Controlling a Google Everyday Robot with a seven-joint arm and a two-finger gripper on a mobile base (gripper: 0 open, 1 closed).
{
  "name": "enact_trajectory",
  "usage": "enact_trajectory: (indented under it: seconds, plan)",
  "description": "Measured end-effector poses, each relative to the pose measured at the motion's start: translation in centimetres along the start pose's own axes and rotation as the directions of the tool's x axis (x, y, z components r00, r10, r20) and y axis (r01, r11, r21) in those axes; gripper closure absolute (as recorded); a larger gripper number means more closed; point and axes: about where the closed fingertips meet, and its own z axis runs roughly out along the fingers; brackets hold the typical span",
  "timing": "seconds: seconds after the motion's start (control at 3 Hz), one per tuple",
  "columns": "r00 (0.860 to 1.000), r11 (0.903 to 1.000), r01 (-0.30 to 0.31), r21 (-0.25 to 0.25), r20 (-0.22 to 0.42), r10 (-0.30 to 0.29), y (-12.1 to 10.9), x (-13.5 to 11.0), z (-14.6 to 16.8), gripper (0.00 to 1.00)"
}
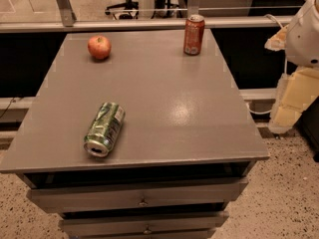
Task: Move coke can near apple
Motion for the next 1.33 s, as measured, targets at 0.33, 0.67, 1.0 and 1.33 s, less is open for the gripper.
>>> enact_trajectory:
  seconds: [0.33,0.67,1.0,1.33]
  plan:
    - [1.000,1.0000,0.000,0.002,0.002,0.000,0.0,0.0,-0.1,0.00]
    - [0.998,0.9998,-0.012,-0.016,0.056,0.012,-1.1,-0.3,1.5,0.00]
    - [0.992,0.9994,-0.008,-0.034,0.129,0.013,-3.5,-1.1,4.8,0.00]
    - [0.978,0.9998,-0.018,-0.013,0.206,0.020,-7.6,-2.0,8.7,0.00]
